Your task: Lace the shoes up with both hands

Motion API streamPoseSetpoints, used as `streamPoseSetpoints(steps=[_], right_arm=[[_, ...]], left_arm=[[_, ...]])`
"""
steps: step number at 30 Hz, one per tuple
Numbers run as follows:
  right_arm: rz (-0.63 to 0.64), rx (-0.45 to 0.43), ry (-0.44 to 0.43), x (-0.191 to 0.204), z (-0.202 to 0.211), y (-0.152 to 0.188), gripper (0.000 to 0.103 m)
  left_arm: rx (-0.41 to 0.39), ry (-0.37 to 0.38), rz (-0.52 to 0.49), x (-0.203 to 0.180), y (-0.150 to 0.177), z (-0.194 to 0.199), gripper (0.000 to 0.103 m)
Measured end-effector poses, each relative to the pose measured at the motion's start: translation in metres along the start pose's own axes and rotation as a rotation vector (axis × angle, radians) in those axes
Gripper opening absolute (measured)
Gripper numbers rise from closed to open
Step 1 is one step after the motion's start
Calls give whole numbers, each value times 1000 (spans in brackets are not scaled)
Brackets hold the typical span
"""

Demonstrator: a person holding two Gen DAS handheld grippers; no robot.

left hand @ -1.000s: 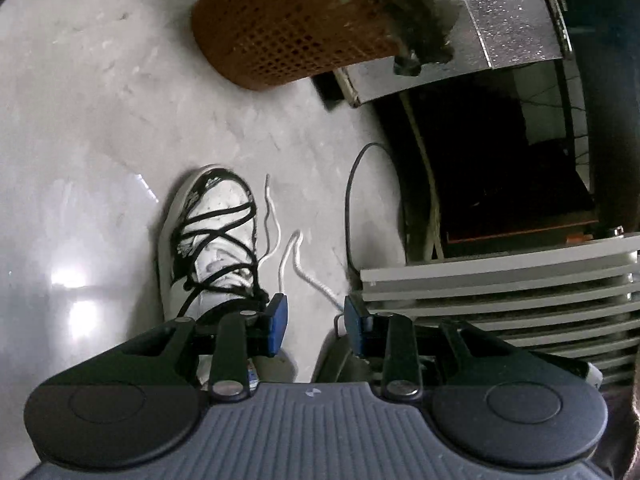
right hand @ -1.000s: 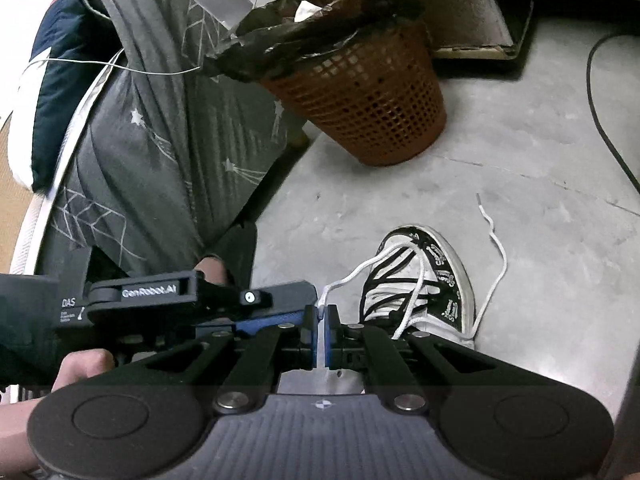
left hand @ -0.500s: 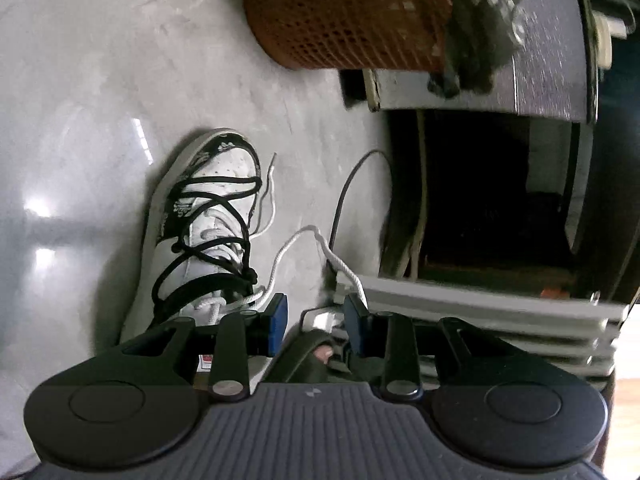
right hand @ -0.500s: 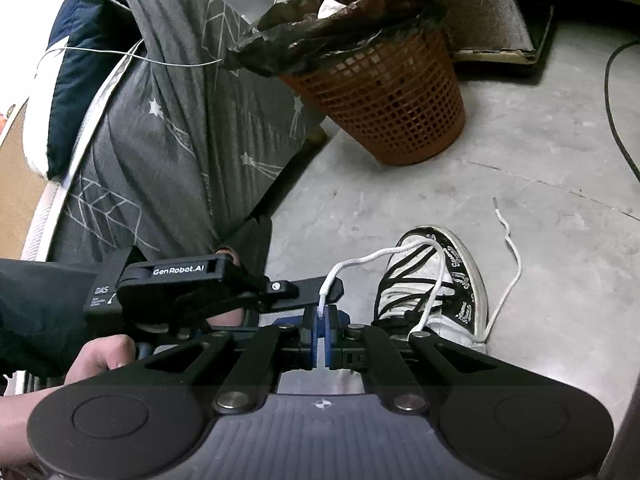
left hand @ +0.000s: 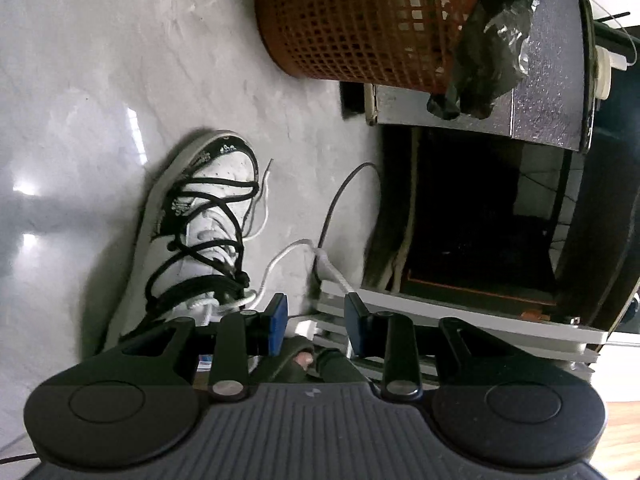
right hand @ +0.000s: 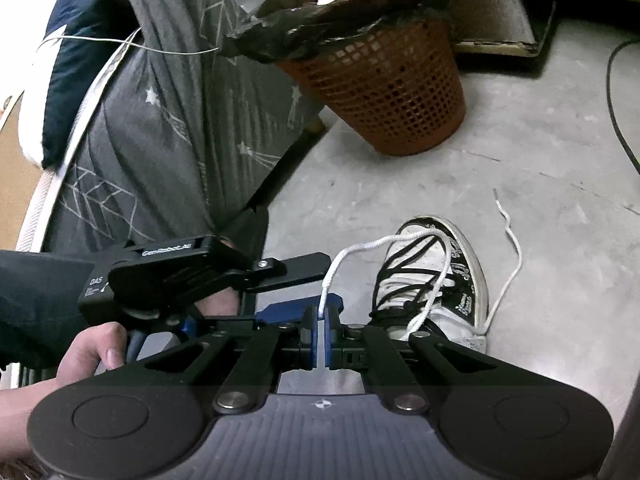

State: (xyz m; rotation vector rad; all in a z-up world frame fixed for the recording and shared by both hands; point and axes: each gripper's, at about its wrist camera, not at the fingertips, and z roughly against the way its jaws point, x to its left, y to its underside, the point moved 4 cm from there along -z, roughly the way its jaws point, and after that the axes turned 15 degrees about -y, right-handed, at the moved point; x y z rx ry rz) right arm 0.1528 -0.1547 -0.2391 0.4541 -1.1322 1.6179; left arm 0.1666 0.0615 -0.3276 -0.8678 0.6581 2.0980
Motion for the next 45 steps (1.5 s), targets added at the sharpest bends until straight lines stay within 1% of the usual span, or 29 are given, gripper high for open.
streamPoseSetpoints(steps=[6,8,10,11,14,15,16,17,18,19,20,22,23,25,26,27,29,30,31,33,37,41,43,45], right_arm=[[-7,-1,2,-1,0,1,4],[-4,7,-4,0,-2,2,4],[0,13,-11,1,-3,2,4],[2,15,-13,2,-3,2,4],[10,22,-19,4,-4,1,4],[13,26,-17,4,-4,2,4],[14,28,-16,4,-4,2,4],[14,29,-16,4,-4,2,5],[13,30,-16,4,-4,3,8],[15,35,-14,4,-5,3,9],[20,43,-11,5,-6,3,10],[49,84,11,7,-9,2,19],[86,114,37,9,-10,2,21],[176,181,106,13,-13,1,21],[262,229,142,16,-17,3,21],[348,277,179,20,-21,3,21],[520,374,251,27,-28,5,21],[611,427,282,30,-32,5,21],[727,507,283,34,-39,8,21],[880,615,280,39,-49,7,21],[1171,824,187,51,-55,9,21],[1446,1034,146,52,-55,27,21],[1537,1095,131,51,-54,33,21],[1569,1112,125,48,-52,36,21]], left_arm=[[-6,40,5,-4,-1,1,34],[-1,32,-8,-5,0,0,34],[-4,8,-33,-7,0,0,28],[-4,0,-44,-8,0,-1,24],[-10,-9,-66,-10,1,-1,17],[-14,-11,-78,-11,2,-1,11],[-24,-19,-95,-12,2,0,8],[-33,-26,-113,-14,2,1,6],[-43,-36,-132,-16,2,2,4],[-54,-57,-165,-18,2,3,4],[-67,-95,-216,-23,2,3,4],[-90,-180,-334,-32,3,4,4],[-97,-248,-438,-39,6,3,4],[-109,-381,-666,-53,15,-1,4],[-113,-412,-748,-58,20,-3,5],[-121,-427,-816,-62,26,-4,5],[-133,-455,-928,-68,36,-5,5],[-134,-482,-1000,-71,42,-8,5],[-130,-506,-1064,-73,48,-10,5],[-122,-540,-1170,-76,59,-14,6],[-136,-564,-1294,-81,74,-16,6],[-142,-605,-1497,-86,94,-23,6],[-150,-613,-1540,-89,99,-24,6],[-158,-616,-1575,-90,105,-24,6]])
